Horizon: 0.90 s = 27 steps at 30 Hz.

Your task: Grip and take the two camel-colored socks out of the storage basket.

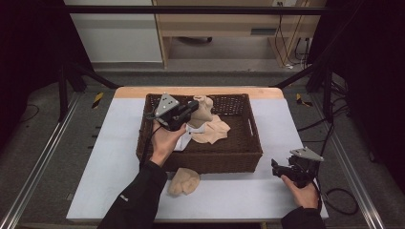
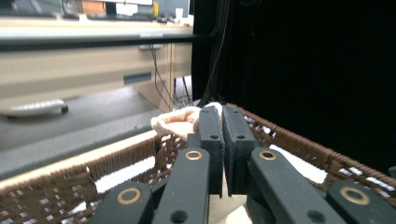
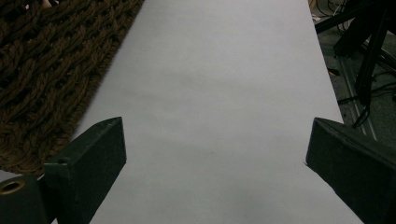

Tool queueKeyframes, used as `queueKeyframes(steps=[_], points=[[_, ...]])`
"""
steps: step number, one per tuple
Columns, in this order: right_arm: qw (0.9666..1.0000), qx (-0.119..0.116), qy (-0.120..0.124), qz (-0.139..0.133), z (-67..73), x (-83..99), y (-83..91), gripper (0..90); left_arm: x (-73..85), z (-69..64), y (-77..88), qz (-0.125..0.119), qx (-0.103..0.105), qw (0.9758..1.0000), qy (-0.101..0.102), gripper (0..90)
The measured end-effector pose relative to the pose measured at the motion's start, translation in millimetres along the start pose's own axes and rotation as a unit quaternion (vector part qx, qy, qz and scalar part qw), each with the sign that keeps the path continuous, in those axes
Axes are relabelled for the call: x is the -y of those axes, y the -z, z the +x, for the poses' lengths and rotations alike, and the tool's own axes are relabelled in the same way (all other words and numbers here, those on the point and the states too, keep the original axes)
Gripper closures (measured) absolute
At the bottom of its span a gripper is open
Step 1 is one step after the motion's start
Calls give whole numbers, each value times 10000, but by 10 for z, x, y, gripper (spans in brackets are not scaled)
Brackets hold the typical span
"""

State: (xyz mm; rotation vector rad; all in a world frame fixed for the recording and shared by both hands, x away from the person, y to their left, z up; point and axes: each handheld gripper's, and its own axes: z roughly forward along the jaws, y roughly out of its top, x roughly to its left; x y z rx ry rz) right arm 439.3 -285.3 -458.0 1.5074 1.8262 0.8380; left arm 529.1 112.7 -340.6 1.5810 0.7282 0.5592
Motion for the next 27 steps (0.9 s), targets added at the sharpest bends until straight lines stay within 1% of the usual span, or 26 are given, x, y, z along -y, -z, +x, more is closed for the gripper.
queueKeyframes(steps=[1,2,3,4,5,6,7,8,10,11,12,14,18,19,20,22,25,26,27], points=[[10000,0,-1,1,-1,0,1,52,-30,-14,39,-59,13,10000,-23,874],[10000,0,-1,1,-1,0,1,52,-30,-14,39,-59,13,10000,-23,874],[10000,6,-1,4,-3,0,2,52,-83,-40,118,-119,71,9999,-40,874],[10000,-6,-27,4,-3,-1,5,52,-106,-53,160,-158,87,9998,-70,874],[10000,-7,-46,6,-3,-1,7,52,-106,-53,160,-158,87,9998,-70,874],[10000,-7,-46,6,-3,-1,7,52,-128,-67,202,-190,119,9997,-72,874],[10000,-1,-39,-6,-6,0,8,52,-166,-98,290,-277,174,9994,-76,874],[10000,-2,-32,-6,-8,0,9,52,-166,-98,290,-277,174,9994,-76,874],[10000,-2,-50,-13,-9,1,12,52,-194,-126,386,-337,243,9991,-49,874],[10000,-3,-51,-16,-12,1,13,52,-218,-149,480,-394,284,9988,-80,874],[10000,-2,-62,-13,-13,2,12,52,-218,-149,480,-394,284,9988,-80,874],[10000,-3,-63,-9,-13,2,12,52,-240,-169,570,-420,351,9985,-62,874],[10000,3,-50,-26,-14,2,20,53,-286,-228,756,-497,475,9975,-154,874],[10000,7,-59,-21,-14,2,22,53,-300,-262,846,-505,527,9971,-206,873],[10000,7,-59,-21,-14,2,22,53,-300,-262,846,-505,527,9971,-206,874],[10000,11,-75,-39,-17,0,32,53,-300,-300,926,-503,602,9967,-221,873],[10000,13,-78,-26,-18,3,36,54,-286,-359,1033,-514,673,9960,-300,873],[10000,16,-72,-28,-18,2,37,54,-265,-392,1099,-505,701,9957,-346,873],[10000,16,-72,-28,-18,2,37,54,-265,-392,1099,-505,701,9957,-346,873]])
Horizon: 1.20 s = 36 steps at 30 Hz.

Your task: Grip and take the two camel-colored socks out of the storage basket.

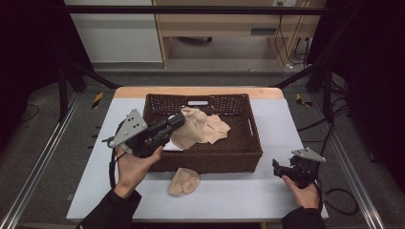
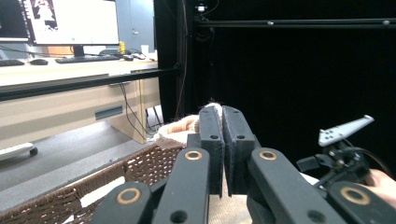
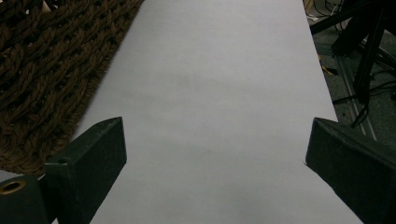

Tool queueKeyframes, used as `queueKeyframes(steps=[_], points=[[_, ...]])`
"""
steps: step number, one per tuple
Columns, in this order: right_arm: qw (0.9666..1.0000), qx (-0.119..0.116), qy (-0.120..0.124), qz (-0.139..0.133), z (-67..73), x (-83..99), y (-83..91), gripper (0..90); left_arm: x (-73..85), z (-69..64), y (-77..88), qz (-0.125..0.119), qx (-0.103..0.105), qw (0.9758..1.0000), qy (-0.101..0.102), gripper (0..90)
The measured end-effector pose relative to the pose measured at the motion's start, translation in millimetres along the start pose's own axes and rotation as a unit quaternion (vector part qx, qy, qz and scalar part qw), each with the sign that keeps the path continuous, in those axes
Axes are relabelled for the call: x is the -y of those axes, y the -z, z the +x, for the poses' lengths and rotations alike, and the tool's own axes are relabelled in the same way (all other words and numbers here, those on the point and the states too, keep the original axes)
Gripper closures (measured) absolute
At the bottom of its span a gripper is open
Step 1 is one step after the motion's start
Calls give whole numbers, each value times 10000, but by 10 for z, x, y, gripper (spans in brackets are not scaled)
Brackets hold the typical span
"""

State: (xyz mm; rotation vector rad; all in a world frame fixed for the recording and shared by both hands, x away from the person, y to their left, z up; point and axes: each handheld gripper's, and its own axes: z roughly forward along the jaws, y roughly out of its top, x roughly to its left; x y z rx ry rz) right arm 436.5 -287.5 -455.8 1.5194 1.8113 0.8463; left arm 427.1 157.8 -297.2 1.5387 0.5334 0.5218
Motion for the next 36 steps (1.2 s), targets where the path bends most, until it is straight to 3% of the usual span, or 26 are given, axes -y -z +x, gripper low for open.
queueKeyframes(steps=[5,11,19,28,33,35,36], points=[[10000,5,-58,-18,-3,0,5,54,48,-69,147,46,45,10000,-1,873],[10000,28,-64,-15,-7,1,6,54,202,-187,278,203,257,9995,0,872],[10000,22,-71,-12,-8,3,10,54,358,-323,288,363,489,9981,42,873],[10000,15,-56,-21,-10,5,14,55,662,-473,258,787,749,9940,111,872],[10000,10,-62,3,-8,7,10,55,932,-489,191,1176,849,9892,224,872],[10000,11,-70,22,-3,7,8,56,973,-486,180,1227,842,9885,254,872],[10000,5,-67,28,-1,7,7,56,1053,-481,162,1331,854,9869,319,872]])
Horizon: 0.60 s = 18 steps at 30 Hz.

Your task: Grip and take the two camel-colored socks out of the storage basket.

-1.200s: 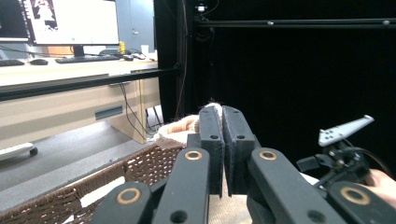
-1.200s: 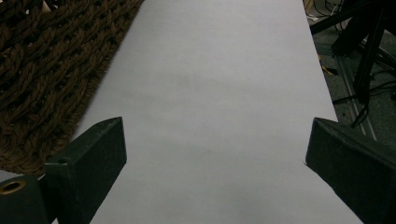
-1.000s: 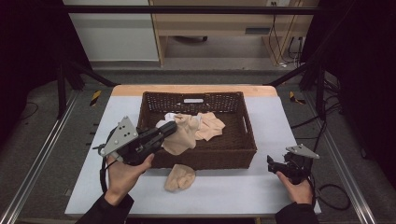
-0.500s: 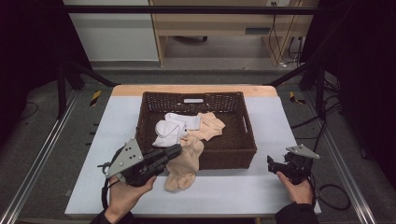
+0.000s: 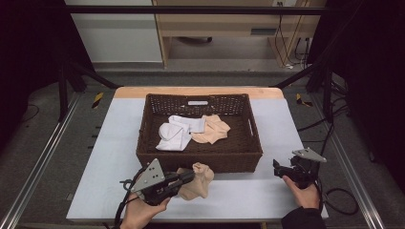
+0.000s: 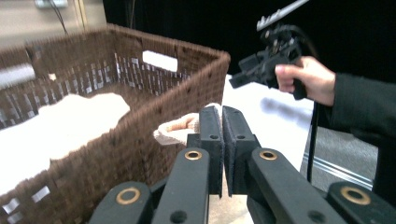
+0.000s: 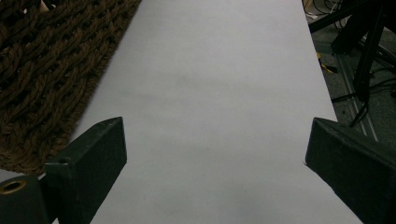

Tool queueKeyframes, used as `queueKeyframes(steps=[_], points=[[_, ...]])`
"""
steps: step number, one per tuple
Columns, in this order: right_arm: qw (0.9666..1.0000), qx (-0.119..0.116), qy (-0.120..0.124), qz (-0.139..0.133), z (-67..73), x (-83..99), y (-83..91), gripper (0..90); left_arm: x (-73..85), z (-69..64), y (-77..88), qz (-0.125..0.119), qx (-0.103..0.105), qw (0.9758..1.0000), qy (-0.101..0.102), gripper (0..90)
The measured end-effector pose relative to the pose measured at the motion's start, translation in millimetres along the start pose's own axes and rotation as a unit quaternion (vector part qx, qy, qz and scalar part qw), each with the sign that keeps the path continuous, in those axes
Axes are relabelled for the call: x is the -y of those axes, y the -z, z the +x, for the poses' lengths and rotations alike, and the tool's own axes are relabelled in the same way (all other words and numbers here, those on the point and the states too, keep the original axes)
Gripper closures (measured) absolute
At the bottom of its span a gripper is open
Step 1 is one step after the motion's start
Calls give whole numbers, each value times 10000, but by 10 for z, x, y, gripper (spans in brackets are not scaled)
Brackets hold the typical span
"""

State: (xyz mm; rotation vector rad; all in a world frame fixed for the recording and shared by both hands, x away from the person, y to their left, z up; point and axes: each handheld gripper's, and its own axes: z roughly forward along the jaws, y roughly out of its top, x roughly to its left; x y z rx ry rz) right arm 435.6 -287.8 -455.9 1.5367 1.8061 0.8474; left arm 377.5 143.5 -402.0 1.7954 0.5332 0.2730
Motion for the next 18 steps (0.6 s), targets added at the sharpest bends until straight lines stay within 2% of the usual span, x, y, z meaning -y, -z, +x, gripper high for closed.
queueKeyframes(steps=[2,6,7,8,9,12,15,18], points=[[10000,-9,17,-3,3,0,-4,56,39,5,-25,59,-4,10000,27,872],[10000,-6,55,-2,5,-2,-8,56,185,49,-136,361,-52,9993,97,871],[10000,-17,27,13,12,-3,-7,56,225,68,-165,439,-57,9989,120,870],[10000,-16,44,27,16,-1,-13,56,308,107,-223,663,-84,9977,112,868],[10000,-16,44,27,16,-1,-13,56,308,107,-223,663,-84,9977,112,868],[9999,-19,80,61,27,2,-26,58,432,141,-309,878,-31,9960,152,865],[9999,-12,113,76,34,0,-38,58,498,154,-365,972,-42,9951,158,856],[9999,-10,113,113,47,1,-47,58,512,160,-370,903,-120,9957,158,813]])
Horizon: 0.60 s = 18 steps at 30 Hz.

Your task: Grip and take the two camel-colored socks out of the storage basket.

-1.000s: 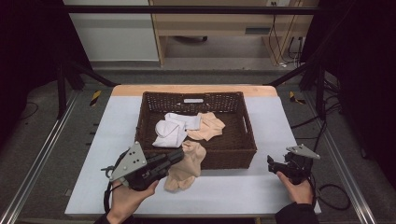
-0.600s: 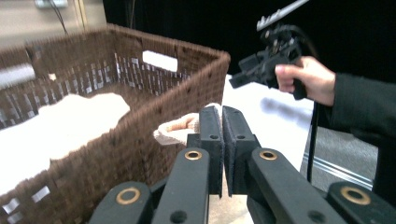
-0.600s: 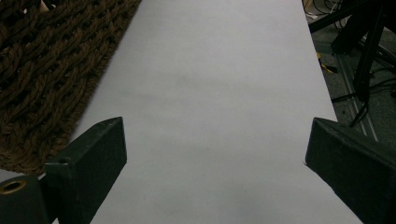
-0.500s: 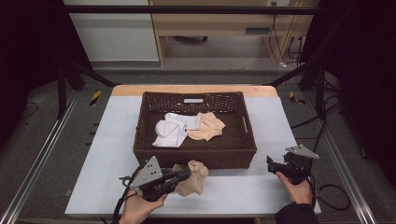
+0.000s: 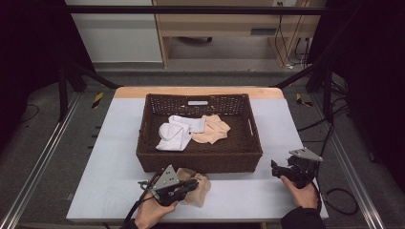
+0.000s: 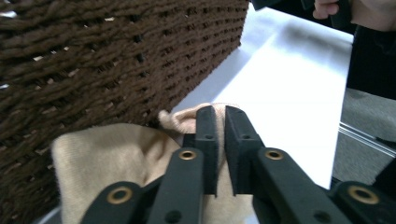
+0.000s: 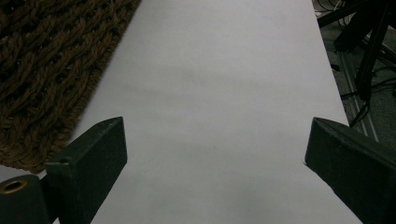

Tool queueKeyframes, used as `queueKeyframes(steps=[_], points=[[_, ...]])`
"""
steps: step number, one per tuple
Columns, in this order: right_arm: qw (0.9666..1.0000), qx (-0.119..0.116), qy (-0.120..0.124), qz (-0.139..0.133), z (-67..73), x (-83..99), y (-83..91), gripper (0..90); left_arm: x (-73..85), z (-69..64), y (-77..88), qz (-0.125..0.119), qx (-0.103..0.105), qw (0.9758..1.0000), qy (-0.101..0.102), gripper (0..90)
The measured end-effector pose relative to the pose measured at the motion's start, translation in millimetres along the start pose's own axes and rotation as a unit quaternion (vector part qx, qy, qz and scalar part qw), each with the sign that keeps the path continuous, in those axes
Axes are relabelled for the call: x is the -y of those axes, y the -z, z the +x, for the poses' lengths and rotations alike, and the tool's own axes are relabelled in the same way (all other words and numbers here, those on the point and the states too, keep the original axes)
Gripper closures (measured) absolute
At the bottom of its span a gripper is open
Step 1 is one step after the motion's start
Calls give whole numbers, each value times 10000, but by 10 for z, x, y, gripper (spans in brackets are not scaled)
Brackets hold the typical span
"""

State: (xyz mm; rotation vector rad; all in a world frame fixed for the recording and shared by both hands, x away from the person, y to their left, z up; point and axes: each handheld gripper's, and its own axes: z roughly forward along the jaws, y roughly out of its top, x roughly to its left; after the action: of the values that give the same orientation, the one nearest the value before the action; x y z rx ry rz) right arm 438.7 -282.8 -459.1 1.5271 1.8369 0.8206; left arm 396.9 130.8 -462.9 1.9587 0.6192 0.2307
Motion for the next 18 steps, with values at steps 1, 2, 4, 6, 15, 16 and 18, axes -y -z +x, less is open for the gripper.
queueKeyframes(steps=[1,2,4,6,15,16,18], points=[[10000,-2,15,7,4,2,-3,58,-3,2,5,-28,-45,10000,-3,788],[10000,-10,26,20,11,3,-6,58,-5,3,10,-43,-63,10000,-14,756],[10000,-13,54,22,20,4,-7,58,-10,0,28,-96,-91,9999,6,664],[10000,-12,50,8,18,4,-6,58,-17,1,58,-167,-165,9997,-44,631],[10000,-15,16,10,2,6,8,57,-12,104,333,-391,-497,9980,57,447],[10000,-17,11,3,2,7,10,57,2,144,383,-378,-588,9975,91,425],[10000,-9,-24,-2,-1,8,16,57,12,172,409,-384,-650,9971,134,404]])
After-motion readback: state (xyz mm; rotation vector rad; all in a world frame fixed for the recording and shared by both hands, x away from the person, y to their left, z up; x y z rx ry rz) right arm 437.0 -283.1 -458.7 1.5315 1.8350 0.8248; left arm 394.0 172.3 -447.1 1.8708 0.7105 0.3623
